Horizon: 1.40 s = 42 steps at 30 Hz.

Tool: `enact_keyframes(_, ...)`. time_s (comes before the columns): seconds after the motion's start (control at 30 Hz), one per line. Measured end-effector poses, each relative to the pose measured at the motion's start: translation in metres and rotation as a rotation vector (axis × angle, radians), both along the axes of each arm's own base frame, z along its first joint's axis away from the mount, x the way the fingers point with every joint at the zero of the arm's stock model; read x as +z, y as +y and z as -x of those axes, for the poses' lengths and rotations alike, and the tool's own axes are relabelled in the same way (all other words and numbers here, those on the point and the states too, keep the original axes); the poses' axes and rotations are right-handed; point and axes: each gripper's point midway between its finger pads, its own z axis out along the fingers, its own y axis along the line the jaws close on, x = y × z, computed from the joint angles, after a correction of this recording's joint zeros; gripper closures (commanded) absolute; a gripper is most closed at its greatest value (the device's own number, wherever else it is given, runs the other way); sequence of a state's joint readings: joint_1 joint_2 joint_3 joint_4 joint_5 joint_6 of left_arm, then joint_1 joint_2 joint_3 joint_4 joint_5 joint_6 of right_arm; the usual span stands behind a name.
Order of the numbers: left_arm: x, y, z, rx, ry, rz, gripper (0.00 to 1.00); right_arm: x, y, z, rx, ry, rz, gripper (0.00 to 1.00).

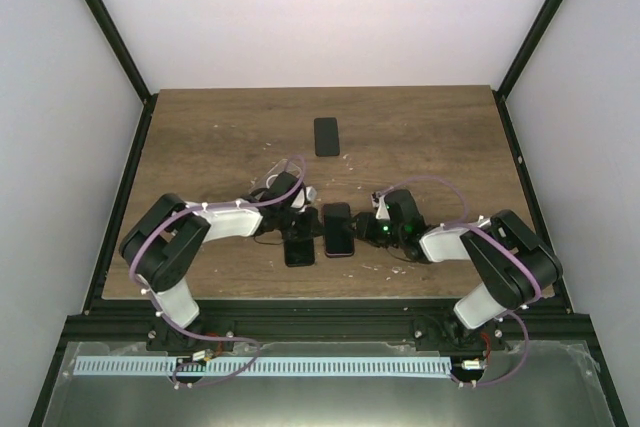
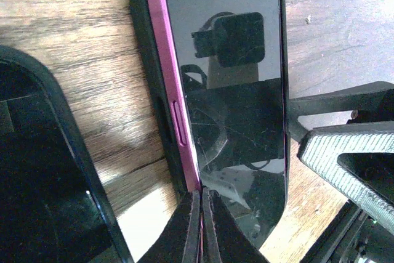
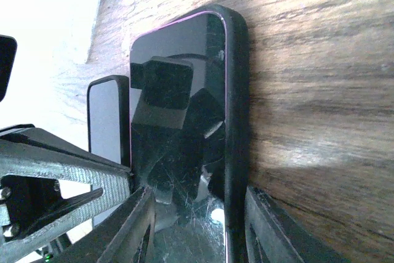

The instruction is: Put the phone into the phone case

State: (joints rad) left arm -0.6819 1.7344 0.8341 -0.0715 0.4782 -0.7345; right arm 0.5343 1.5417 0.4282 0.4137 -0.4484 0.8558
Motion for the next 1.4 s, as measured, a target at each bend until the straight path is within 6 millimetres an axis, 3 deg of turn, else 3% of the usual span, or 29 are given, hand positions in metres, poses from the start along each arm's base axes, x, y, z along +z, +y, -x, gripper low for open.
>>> enact_keyframes(0.23,-0.001,0.007,0.001,0.001,-0.018,0.0,0.93,0.005,0.004,0.006,0.001,0.019,-0.067,0.59)
enact_keyframes(0.5,-0.003,0.015,0.001,0.001,-0.031,-0.02,0.82,0.016,0.009,0.007,0.015,0.01,-0.119,0.59)
enact_keyframes(0.67,-0.002,0.02,0.0,0.003,-0.037,-0.031,0.9,0.023,0.017,0.007,0.036,0.007,-0.171,0.59)
enact_keyframes(0.9,-0.003,0.031,-0.005,0.027,-0.035,-0.007,0.89,0.032,0.024,0.005,0.054,0.007,-0.231,0.58)
enact_keyframes(1.13,-0.003,0.032,-0.006,0.025,-0.041,-0.007,0.89,0.026,0.03,0.004,0.068,0.03,-0.265,0.58)
enact_keyframes(1.4,-0.003,0.032,-0.006,0.02,-0.05,-0.005,0.9,0.021,0.038,0.014,0.114,0.075,-0.294,0.66)
